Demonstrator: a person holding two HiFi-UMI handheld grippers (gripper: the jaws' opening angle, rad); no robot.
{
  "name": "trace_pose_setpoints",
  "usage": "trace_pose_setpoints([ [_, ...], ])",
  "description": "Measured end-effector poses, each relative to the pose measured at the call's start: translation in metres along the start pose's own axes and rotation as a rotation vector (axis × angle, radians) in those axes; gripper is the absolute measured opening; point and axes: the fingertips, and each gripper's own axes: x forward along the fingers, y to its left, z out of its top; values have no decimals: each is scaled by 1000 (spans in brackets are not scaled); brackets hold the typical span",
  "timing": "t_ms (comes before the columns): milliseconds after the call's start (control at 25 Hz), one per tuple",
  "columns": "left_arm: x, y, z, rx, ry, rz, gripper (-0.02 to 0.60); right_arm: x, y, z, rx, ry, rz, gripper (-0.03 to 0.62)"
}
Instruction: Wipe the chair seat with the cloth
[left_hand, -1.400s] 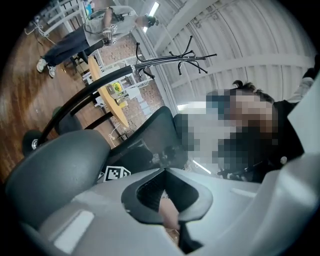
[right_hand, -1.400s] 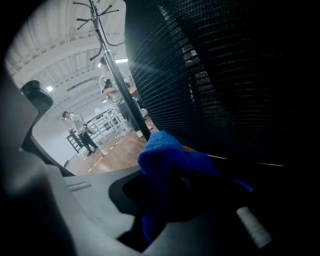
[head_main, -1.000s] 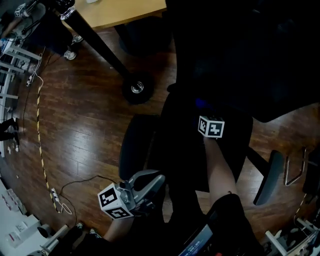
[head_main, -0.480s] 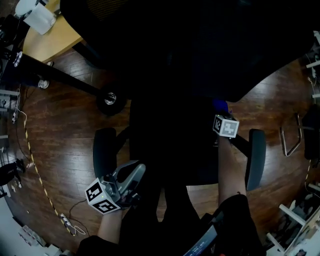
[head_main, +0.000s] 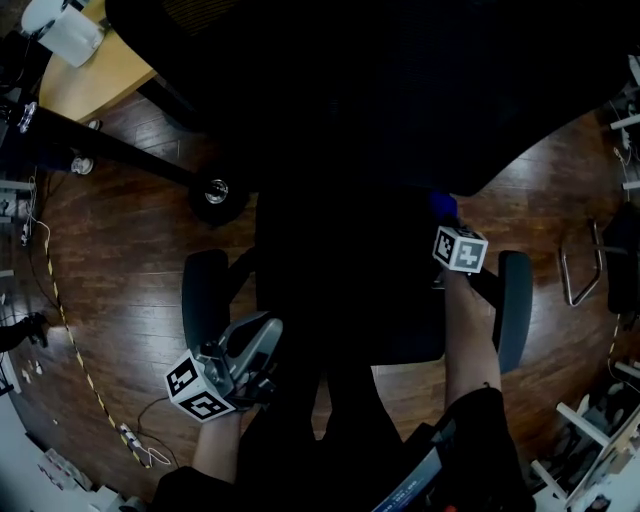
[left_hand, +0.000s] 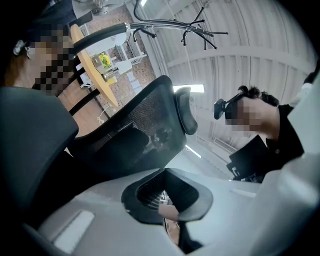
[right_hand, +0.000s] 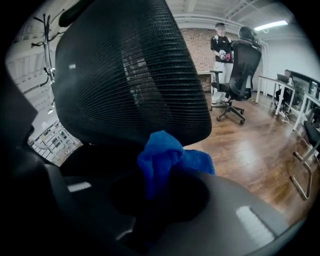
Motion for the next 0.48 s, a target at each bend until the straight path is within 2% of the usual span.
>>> trace_pose_setpoints([
  [120,-6,-1,7,0,-19,-11,2,-8,20,4,52,-54,62,61],
  [200,-9,-6,13,3,-30,-19,2,-9,58,13,96,-118,161,61],
  [280,-13,-9,16,5,-42,-17,2,-3,119,11,89,-127,292,61],
  [360,-18,-10,17,9,-56,-10,2,9,189,1,47,-91,413,61],
  [480,-21,-9,21,25,-75,-2,2,30,286,-18,-23,-37,524,61],
])
